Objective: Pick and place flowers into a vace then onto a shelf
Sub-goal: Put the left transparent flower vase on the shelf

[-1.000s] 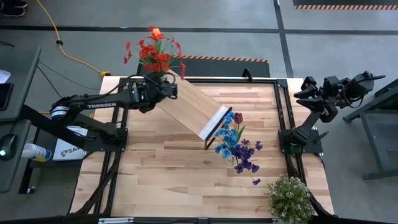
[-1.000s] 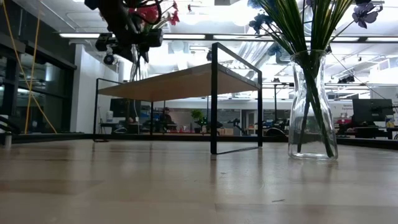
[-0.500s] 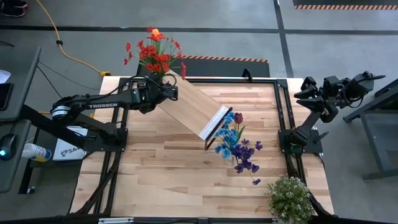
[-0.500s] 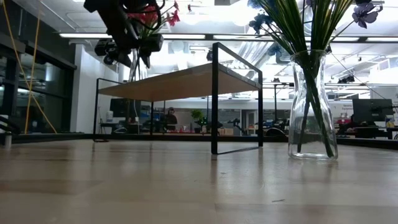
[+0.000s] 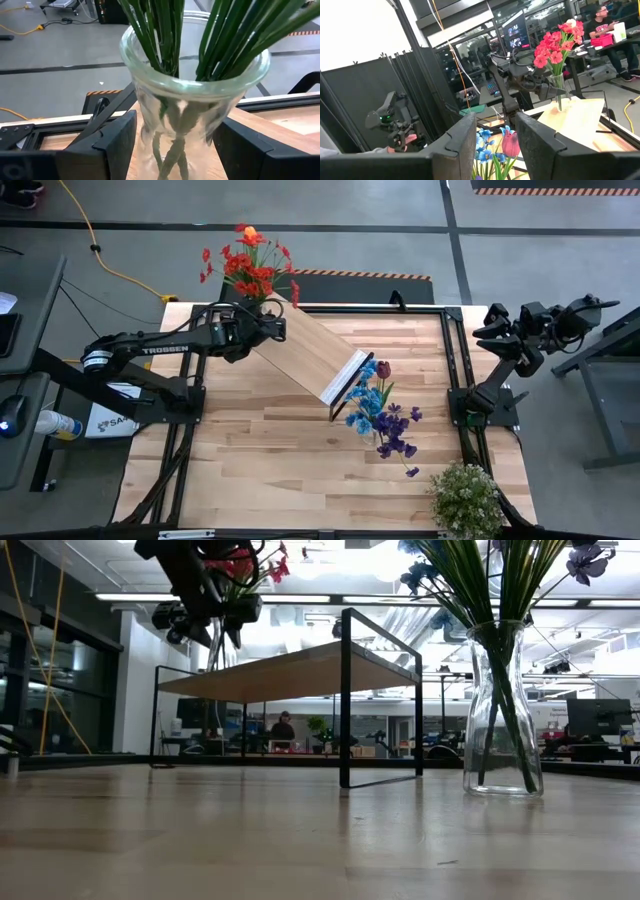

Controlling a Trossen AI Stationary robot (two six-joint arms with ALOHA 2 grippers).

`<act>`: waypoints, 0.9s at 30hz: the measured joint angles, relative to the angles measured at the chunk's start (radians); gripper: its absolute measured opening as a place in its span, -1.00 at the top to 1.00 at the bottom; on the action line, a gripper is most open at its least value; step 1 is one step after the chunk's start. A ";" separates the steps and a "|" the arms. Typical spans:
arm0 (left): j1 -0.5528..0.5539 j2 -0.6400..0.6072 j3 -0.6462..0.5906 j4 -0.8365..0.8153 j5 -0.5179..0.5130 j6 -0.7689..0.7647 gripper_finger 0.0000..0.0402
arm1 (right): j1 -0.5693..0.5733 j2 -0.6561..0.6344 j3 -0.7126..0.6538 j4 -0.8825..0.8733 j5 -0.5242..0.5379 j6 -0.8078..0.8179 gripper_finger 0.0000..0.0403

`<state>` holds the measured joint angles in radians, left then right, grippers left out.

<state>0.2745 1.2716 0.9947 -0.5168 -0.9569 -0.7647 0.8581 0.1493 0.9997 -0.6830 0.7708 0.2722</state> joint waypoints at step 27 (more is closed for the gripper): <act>0.000 -0.001 0.000 0.050 0.026 0.061 -0.85 | 0.000 0.000 0.000 0.000 0.000 0.015 0.35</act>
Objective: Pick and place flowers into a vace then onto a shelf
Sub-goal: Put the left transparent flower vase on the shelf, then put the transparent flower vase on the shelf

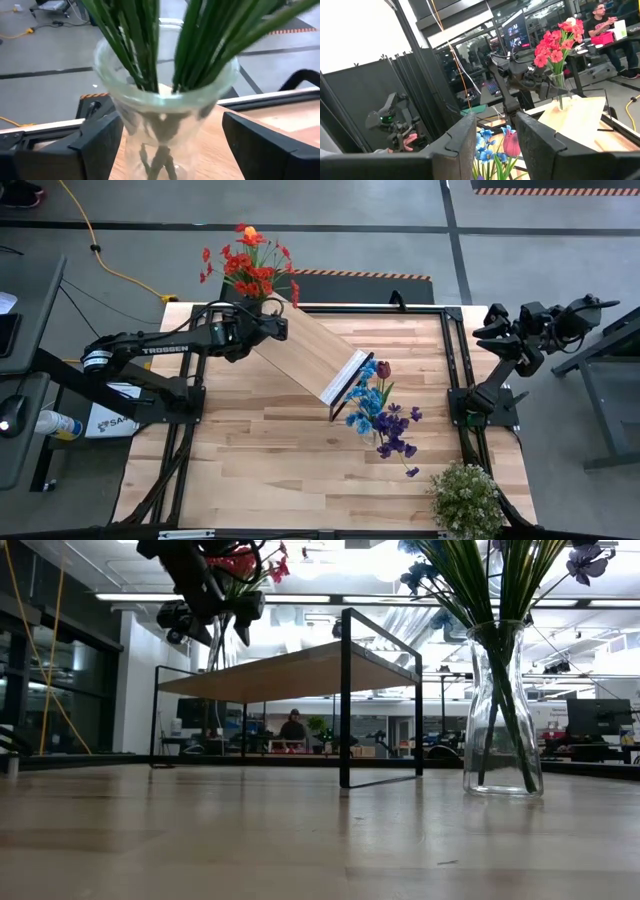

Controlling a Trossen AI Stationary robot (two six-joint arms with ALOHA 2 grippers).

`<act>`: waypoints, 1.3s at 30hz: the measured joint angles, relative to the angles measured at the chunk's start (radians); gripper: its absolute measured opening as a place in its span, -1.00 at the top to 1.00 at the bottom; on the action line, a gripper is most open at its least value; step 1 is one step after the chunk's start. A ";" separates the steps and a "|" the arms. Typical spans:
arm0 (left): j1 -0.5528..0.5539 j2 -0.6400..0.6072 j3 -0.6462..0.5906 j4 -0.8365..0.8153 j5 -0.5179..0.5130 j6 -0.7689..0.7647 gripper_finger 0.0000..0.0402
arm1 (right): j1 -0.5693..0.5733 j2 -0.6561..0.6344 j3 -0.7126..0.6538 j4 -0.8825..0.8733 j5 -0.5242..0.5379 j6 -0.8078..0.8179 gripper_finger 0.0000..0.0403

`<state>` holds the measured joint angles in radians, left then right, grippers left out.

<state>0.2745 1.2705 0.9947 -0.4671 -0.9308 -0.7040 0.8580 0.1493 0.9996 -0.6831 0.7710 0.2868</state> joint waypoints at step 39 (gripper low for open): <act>-0.496 -0.289 0.002 -0.048 0.031 0.105 -0.92 | 0.000 0.000 0.000 0.000 -0.014 0.029 0.36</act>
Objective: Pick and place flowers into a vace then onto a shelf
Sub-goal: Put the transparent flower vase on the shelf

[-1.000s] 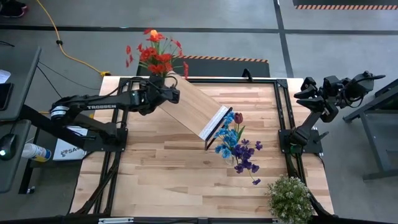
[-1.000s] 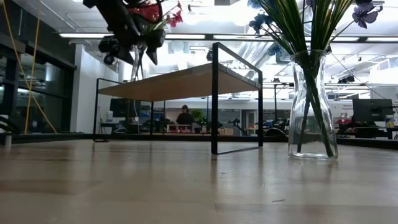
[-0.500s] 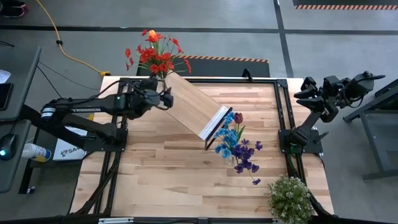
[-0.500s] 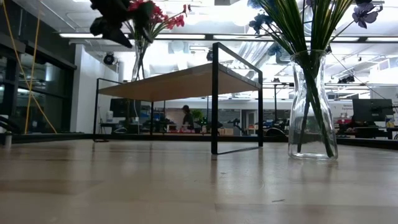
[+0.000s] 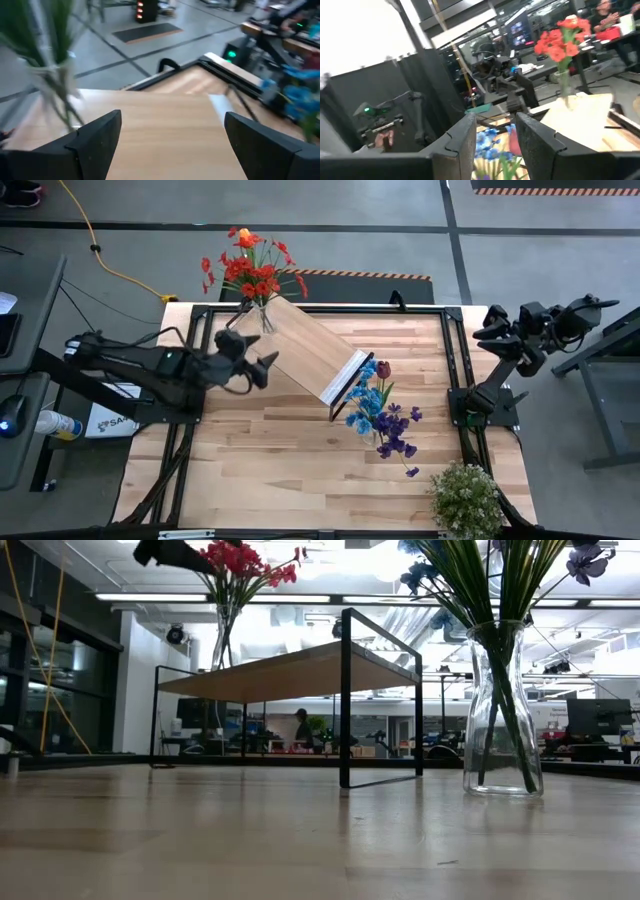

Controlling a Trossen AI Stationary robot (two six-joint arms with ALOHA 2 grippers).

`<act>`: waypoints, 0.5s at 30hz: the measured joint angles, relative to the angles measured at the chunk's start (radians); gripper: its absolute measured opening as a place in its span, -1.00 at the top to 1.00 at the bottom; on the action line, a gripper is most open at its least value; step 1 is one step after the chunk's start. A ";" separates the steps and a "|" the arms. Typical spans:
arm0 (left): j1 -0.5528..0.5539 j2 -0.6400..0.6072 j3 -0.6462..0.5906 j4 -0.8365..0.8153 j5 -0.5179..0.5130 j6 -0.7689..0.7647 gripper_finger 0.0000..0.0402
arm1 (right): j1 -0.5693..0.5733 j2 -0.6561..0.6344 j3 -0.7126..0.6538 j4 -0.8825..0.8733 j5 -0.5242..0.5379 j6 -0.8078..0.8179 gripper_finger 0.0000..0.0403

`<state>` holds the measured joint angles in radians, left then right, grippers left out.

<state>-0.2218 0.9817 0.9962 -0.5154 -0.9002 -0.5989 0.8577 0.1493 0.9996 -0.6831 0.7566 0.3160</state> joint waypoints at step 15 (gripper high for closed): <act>-0.278 0.004 0.000 0.166 -0.047 0.003 -0.92 | 0.000 0.000 0.000 0.008 -0.196 0.000 0.35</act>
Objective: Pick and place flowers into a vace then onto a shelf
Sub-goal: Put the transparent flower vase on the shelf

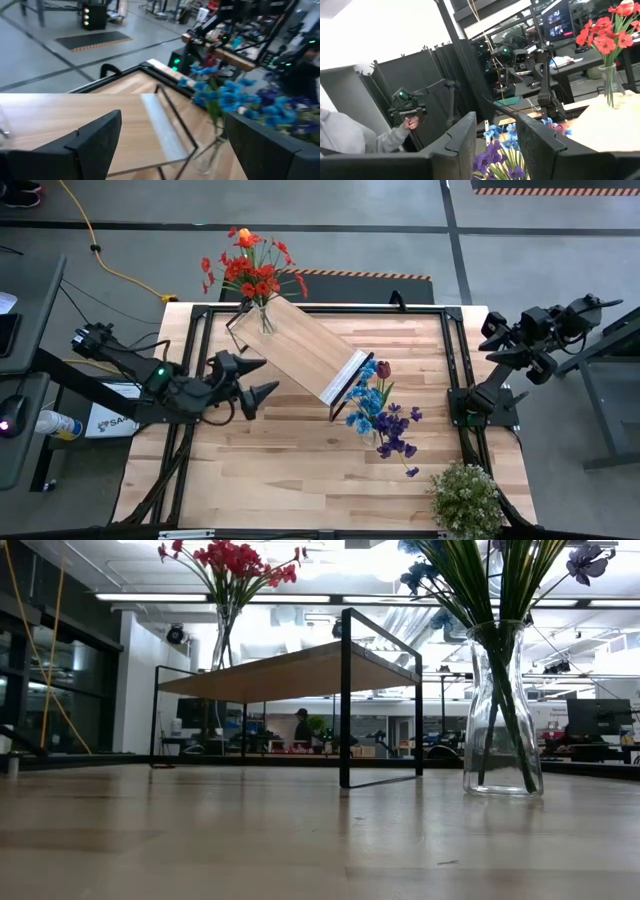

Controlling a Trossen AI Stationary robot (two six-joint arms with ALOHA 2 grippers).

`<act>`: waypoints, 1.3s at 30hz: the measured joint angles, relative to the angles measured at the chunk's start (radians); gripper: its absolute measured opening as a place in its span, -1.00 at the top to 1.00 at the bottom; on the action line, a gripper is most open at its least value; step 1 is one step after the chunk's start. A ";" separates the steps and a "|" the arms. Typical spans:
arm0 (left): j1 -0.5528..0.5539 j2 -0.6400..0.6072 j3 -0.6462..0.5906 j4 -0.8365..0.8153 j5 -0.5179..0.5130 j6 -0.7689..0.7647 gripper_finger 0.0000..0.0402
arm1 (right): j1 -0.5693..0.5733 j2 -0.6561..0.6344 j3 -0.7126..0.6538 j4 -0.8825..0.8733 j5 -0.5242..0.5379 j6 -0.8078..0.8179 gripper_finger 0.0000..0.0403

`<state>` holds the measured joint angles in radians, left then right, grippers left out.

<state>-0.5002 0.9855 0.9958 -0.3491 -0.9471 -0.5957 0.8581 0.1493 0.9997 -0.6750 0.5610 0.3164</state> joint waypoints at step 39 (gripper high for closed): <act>-0.110 0.086 0.000 0.168 -0.047 -0.037 -0.92 | 0.000 0.255 0.000 -0.129 -0.136 0.195 0.36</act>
<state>-0.6098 1.0718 0.9955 -0.1812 -0.9941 -0.6327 0.8581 0.4039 0.9995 -0.8041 0.4253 0.5118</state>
